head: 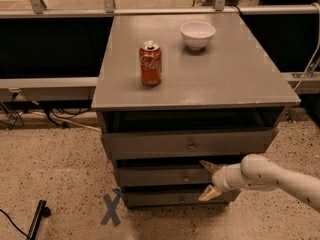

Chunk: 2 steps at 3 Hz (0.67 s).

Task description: Open middle drawer

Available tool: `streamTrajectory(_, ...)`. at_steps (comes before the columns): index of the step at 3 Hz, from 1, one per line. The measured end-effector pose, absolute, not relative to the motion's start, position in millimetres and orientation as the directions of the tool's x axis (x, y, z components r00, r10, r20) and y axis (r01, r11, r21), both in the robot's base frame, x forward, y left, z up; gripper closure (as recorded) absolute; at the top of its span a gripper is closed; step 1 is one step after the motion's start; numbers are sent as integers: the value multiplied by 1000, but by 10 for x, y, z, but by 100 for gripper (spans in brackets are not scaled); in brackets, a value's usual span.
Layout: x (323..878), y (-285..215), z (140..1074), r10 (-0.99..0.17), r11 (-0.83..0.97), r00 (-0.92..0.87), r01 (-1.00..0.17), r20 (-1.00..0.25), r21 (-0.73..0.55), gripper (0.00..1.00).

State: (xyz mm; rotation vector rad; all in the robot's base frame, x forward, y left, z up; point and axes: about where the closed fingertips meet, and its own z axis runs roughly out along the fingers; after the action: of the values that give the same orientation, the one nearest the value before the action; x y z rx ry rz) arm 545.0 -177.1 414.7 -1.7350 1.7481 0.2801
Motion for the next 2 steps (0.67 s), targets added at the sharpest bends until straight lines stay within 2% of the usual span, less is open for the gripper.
streamTrajectory(1, 5271, -1731, 4230, -797, 67, 132, -950, -589, -303, 42)
streamTrajectory(2, 4783, -1749, 4414, -766, -21, 214, -951, -606, -310, 73)
